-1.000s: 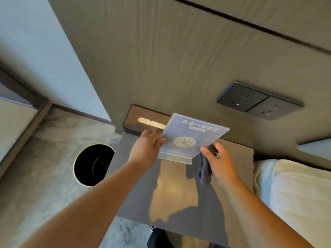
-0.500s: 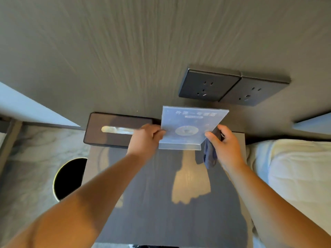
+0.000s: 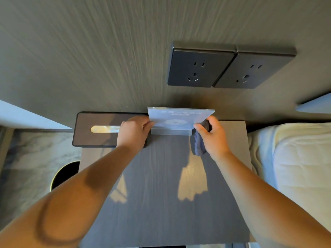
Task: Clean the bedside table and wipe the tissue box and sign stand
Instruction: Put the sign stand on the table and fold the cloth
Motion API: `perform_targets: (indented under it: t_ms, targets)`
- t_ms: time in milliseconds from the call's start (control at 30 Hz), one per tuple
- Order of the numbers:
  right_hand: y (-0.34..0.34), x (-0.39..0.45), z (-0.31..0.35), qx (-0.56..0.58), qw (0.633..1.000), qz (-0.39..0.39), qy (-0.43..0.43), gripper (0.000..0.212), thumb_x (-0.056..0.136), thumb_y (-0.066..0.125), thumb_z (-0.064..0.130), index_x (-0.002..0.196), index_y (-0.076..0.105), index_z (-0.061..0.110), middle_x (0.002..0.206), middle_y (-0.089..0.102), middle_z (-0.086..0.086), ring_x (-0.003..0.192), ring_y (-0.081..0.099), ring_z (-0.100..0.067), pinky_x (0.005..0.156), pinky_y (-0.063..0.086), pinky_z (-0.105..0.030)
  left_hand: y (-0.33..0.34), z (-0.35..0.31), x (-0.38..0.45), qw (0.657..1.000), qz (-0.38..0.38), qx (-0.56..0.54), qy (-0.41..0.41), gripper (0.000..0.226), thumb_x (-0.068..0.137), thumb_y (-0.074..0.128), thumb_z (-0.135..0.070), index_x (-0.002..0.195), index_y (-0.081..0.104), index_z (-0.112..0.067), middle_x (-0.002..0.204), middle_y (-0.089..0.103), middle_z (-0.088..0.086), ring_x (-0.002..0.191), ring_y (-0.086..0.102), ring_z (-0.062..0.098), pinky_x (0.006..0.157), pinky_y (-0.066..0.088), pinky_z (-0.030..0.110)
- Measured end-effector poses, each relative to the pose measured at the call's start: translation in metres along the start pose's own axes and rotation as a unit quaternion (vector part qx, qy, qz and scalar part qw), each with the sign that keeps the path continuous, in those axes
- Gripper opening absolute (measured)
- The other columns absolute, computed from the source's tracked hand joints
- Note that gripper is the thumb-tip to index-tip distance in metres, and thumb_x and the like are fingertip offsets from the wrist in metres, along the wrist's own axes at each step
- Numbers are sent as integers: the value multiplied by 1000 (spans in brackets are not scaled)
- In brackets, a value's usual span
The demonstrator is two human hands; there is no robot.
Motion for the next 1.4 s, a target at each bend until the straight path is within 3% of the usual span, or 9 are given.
perform_targets:
  t_ms: [133,367,567,700,900,1000,1100,1267,1400]
  targets:
    - [0,-1,0,-10,1000,0,-1,21,90,61,32,109,55,26,112,61,2,99,58,-11,73,43,-14,1,4,-5,1000,1,-17,11,17,91,62,-20,78,64,-10,66,48,-3,71,53,31,66,43,37]
    - [-7,-1,3,-47,998,28,9,32,91,60,35,121,53,26,122,60,3,107,57,-14,91,49,-31,0,5,-1,1000,18,-23,6,17,93,60,-24,85,66,-9,77,60,1,80,58,31,73,48,41]
    - [-36,-23,-13,-46,994,68,73,23,89,59,34,109,52,27,104,62,8,98,60,-11,84,50,-33,-3,9,-7,997,55,-35,-27,30,90,64,-32,115,63,-16,108,65,0,98,59,21,84,51,39]
    - [-58,-58,-29,-115,978,122,121,23,88,58,37,102,44,25,90,59,2,85,61,-14,73,47,-32,-10,11,-34,998,41,-15,-55,34,90,62,-33,120,58,-17,110,61,0,96,59,21,78,49,35]
    - [-68,-107,-42,-282,948,146,-10,16,86,58,32,89,45,25,74,53,9,66,56,-13,53,38,-28,22,-18,-117,985,165,-31,-42,25,92,56,-25,116,62,-21,99,62,-4,85,61,17,69,45,25]
    - [-59,-120,-56,-381,906,153,-107,18,83,63,30,98,59,21,105,61,0,98,58,-27,80,46,-39,51,-34,-142,974,218,-50,-29,24,92,54,-20,115,64,-19,104,65,0,84,59,13,75,47,27]
    - [-56,-143,-82,-427,874,192,-125,52,79,71,37,127,57,22,140,48,-8,129,42,-30,107,31,-47,76,-43,-156,967,250,-41,-20,22,92,53,-17,111,64,-17,108,65,3,93,63,20,79,51,31]
    - [-96,-164,-127,-329,940,15,-87,54,86,61,42,128,54,10,136,52,-15,122,48,-32,103,40,-45,116,-57,-166,966,252,22,48,32,91,56,-18,122,60,-12,123,57,10,112,54,30,91,45,41]
    - [-112,-143,-135,-292,953,19,-81,46,96,47,34,135,47,9,138,51,-14,125,48,-30,106,34,-36,136,-75,-147,984,167,26,61,31,91,57,-18,120,61,-7,121,59,16,110,55,37,93,44,46]
Point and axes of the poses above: each hand's wrist, its own x-axis towards the middle knuckle, its own y-axis out of the palm, z = x × y, the point moved 1 cm from there along x, towards the middle knuckle
